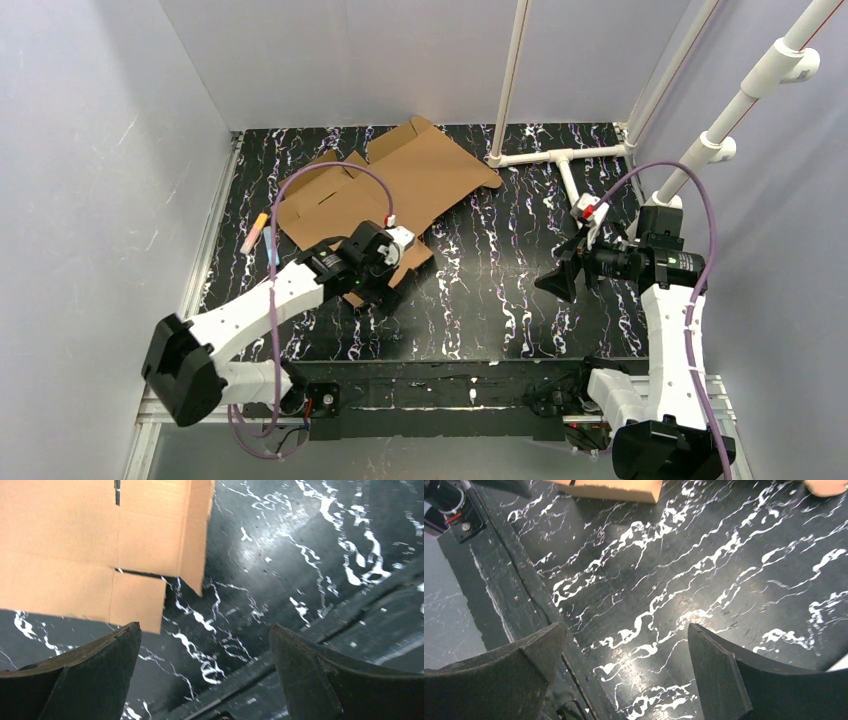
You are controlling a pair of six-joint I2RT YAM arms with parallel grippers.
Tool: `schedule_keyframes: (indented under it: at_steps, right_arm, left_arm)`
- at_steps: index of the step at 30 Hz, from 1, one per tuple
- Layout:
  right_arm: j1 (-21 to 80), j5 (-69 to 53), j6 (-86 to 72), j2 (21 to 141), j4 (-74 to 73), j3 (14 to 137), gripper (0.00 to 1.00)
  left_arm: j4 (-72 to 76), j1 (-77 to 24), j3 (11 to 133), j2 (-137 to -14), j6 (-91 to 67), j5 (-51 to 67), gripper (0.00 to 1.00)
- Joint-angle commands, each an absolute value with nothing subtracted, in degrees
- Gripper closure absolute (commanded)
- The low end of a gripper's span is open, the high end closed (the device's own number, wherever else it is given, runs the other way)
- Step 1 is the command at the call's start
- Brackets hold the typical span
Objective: Fold the paper box
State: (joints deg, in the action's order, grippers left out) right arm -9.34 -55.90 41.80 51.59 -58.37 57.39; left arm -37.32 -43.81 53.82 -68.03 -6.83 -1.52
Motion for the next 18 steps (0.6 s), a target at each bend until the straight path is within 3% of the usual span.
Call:
schedule_keyframes:
  at_steps: [1,8,18]
  right_arm:
    - [-9.3,-58.2,44.1,51.9,-53.8,53.6,0.0]
    - [-9.3,-59.9,43.2,52.9,-48.4,48.0,0.0]
    - [-9.3,-62.5,43.6,51.8,-46.7,46.1,0.0]
  left_arm:
    - [-26.0,-44.1,53.1,-73.2,-0.3,-5.6,0.01]
    - [-19.1,-44.1,53.9,-81.6,-2.1,-5.2,0.11]
    - [-14.2,-44.1,50.0,-80.6,-5.7,-2.6,0.37]
